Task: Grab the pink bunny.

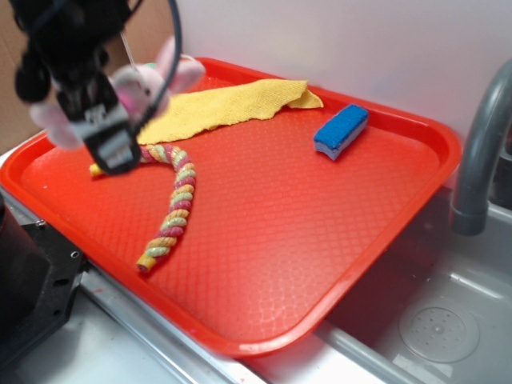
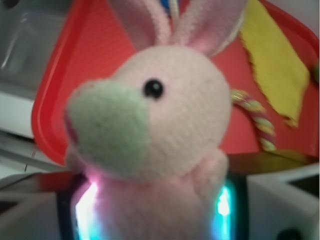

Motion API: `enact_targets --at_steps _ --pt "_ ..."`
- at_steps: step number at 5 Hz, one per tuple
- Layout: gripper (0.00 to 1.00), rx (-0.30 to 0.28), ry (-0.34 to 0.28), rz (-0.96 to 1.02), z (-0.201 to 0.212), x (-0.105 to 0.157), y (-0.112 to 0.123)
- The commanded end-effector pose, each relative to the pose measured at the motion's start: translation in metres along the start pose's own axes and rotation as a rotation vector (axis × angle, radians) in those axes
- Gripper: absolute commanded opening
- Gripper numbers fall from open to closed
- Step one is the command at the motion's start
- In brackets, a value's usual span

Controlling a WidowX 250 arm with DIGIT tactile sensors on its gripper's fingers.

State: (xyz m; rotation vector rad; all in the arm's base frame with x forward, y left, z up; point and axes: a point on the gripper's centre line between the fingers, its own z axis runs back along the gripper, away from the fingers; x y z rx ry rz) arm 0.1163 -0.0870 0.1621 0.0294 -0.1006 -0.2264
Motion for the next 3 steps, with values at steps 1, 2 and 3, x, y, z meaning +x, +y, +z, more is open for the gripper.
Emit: enact_targets --at_steps 1,2,3 --pt "0.0 0.008 -0.008 0.22 0.024 0.007 0.023" --pt "0.0 0.037 -0.016 0.269 0.027 0.003 0.045" --pt "0.0 0.052 -0.021 0.27 0.025 0.008 0.049"
